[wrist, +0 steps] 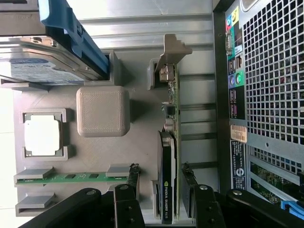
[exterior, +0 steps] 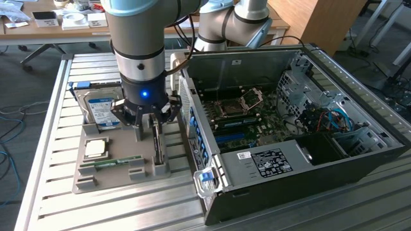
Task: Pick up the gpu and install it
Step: 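Pick up the gpu and move the gpu toward the slot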
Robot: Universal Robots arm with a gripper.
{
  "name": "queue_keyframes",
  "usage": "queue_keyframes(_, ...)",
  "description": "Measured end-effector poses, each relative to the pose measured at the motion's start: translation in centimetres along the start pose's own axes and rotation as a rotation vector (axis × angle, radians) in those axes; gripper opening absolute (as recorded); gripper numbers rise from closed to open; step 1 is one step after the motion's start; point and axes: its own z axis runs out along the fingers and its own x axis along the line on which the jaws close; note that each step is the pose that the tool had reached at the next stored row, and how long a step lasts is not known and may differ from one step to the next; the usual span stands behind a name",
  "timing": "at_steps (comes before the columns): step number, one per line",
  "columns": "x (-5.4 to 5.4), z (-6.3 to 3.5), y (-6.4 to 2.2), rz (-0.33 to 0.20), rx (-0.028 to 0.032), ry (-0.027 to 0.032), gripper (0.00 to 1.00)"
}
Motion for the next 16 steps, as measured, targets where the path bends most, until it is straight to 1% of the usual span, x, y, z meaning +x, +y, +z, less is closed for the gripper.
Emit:
queue_keyframes(10, -0.3, 0.50, 0.01, 0.000, -0.0001, -0.0001, 0.47)
queue_keyframes(16, -0.4, 1.50, -0.04, 0.000, -0.0001, -0.0001, 0.47)
